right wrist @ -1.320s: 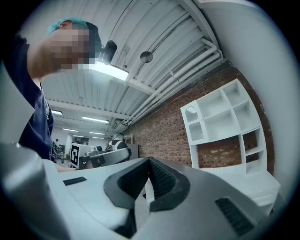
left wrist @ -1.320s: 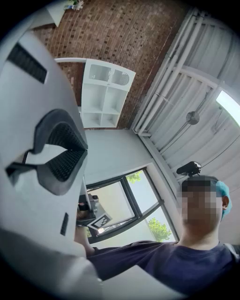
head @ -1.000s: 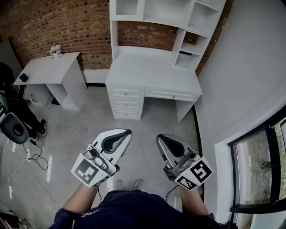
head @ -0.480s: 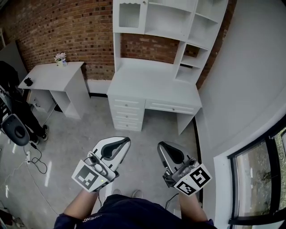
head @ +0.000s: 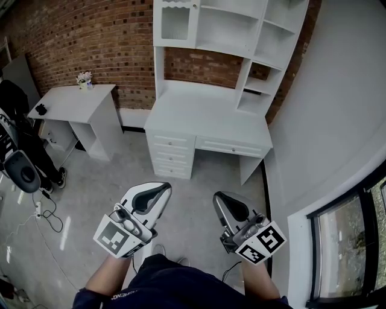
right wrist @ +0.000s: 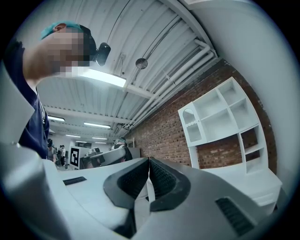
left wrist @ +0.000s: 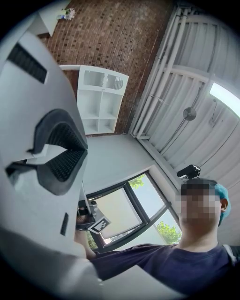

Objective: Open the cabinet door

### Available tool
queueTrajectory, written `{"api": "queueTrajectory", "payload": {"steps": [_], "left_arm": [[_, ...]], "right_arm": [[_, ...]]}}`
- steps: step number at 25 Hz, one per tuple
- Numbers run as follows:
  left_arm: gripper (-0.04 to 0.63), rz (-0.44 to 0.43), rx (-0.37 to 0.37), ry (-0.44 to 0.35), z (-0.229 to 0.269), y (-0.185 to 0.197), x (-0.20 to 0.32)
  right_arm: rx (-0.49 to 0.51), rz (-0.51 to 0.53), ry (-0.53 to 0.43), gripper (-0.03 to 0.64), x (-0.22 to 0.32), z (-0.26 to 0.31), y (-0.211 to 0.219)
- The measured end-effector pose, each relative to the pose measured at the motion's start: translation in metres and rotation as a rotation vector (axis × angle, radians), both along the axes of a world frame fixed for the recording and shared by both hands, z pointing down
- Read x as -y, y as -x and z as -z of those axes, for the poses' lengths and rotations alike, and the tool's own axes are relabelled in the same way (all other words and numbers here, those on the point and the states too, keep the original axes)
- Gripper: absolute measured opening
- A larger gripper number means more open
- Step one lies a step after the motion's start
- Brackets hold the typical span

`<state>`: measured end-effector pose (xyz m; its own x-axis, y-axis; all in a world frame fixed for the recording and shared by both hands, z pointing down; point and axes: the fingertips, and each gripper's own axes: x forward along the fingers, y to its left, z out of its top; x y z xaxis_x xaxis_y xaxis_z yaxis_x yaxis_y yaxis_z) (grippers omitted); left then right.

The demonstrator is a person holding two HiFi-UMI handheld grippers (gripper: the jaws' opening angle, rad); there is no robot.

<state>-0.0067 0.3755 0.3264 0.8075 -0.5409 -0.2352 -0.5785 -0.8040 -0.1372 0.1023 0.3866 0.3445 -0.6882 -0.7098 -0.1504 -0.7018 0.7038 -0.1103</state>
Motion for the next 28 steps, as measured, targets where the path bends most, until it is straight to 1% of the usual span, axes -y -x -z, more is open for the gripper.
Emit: {"api": "queueTrajectory", "payload": {"steps": [2,6,12,17,20,25,28], "left_arm": [[0.008,0.004,-0.001,0.000,0.000,-0.002,0.003],[0.008,0.015,-0.030,0.007,0.004,-0.004,0.017],[0.008,0.004,-0.031,0.018,-0.002,-0.003,0.048],[0.008,0.000,-0.040,0.033,-0.006,0.000,0.090],[0.008,-0.003,-0.044,0.029,-0.004,0.005,0.119],[0.009,-0.023,-0.027,0.029,-0.011,0.021,0.170],[0.008,-0.032,-0.040,0.032,-0.008,0.031,0.202]], "right_arm": [[0.002,0.002,0.002,0.026,0.004,-0.001,-0.002],[0.002,0.003,0.007,0.026,0.017,-0.003,-0.004],[-0.013,0.000,0.026,0.026,0.047,-0.008,-0.002],[-0.016,-0.007,0.040,0.026,0.088,-0.011,0.003],[-0.019,-0.007,0.039,0.026,0.116,-0.010,0.010],[-0.023,-0.010,0.046,0.026,0.166,-0.012,0.030],[-0.024,-0.020,0.049,0.026,0.195,-0.012,0.042]]}}
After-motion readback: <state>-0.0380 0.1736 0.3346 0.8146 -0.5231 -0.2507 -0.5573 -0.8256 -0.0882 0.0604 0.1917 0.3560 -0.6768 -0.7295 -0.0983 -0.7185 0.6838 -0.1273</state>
